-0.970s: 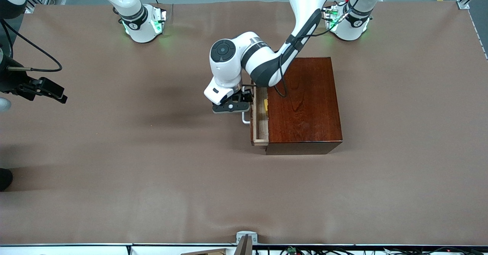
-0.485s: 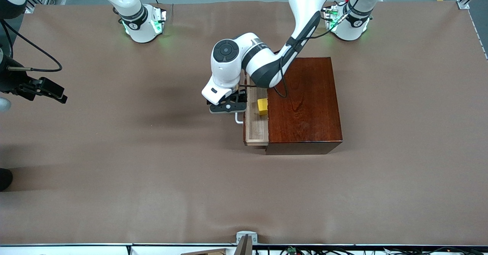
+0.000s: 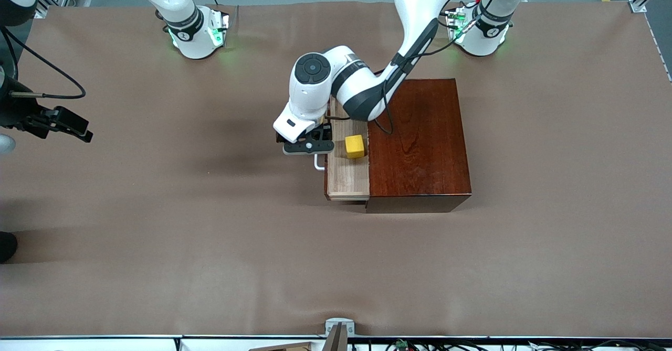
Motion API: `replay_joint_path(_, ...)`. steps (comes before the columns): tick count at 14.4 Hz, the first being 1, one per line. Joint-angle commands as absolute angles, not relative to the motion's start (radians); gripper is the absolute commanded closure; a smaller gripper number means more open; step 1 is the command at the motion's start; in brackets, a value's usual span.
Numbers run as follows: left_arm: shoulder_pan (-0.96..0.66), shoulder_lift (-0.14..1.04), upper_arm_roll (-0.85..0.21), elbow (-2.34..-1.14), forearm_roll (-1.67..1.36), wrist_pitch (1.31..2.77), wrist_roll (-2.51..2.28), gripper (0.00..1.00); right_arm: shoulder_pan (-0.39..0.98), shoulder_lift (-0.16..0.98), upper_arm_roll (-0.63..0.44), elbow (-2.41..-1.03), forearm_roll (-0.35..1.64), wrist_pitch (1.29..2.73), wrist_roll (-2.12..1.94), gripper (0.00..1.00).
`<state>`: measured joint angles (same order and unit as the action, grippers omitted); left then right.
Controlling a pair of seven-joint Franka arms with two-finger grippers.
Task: Open drawer, take yellow block, close drawer
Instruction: 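Pull the drawer out of the box with the left gripper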
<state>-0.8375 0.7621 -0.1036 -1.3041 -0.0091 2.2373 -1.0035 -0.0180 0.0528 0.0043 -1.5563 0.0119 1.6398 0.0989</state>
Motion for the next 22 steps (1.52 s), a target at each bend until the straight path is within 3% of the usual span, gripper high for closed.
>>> replay_joint_path(1, -0.851, 0.796, -0.149, -1.273, -0.046, 2.338, -1.026, 0.0, -0.028, 0.052, 0.012, -1.552, 0.017, 1.641, 0.11, 0.0)
replay_joint_path(11, -0.85, 0.784, -0.172, -1.264, -0.097, 2.438, -1.037, 0.0, -0.025, 0.052, 0.012, -1.552, 0.017, 1.643, 0.11, 0.0)
replay_joint_path(18, -0.838, 0.727, -0.118, -1.264, -0.083, 2.209, -1.039, 0.0, -0.025, 0.054, 0.012, -1.552, 0.017, 1.643, 0.11, 0.0)
replay_joint_path(22, -0.813, 0.573, -0.069, -1.266, -0.083, 1.975, -1.037, 0.0, -0.025, 0.055, 0.012, -1.552, 0.018, 1.644, 0.11, 0.0)
